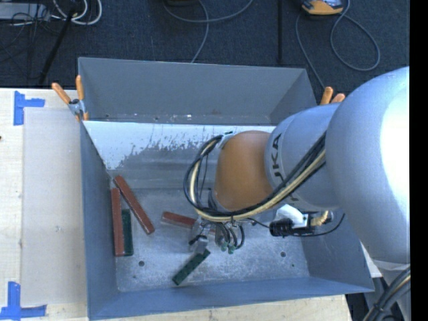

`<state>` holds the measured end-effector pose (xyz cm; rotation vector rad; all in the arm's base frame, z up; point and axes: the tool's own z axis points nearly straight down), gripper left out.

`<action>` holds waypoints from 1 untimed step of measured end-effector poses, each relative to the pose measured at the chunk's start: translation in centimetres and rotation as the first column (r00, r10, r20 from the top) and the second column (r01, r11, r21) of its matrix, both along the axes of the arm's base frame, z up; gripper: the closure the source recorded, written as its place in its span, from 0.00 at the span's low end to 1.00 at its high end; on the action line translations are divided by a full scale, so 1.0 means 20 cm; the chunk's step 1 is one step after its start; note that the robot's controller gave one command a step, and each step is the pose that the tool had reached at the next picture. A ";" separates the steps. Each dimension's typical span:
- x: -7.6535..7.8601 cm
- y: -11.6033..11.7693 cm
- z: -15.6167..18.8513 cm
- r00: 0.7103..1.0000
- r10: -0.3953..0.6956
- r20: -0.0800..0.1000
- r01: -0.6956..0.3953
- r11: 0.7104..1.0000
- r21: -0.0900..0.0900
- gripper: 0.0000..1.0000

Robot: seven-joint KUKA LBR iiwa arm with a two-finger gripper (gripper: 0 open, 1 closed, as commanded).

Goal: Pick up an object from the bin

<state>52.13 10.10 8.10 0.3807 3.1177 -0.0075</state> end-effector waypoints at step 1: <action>-0.01 0.03 0.00 1.000 0.005 -0.001 -0.005 1.000 0.004 0.00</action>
Offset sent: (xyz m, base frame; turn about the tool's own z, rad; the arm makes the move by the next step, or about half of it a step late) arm 0.0000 0.0000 0.0000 0.0000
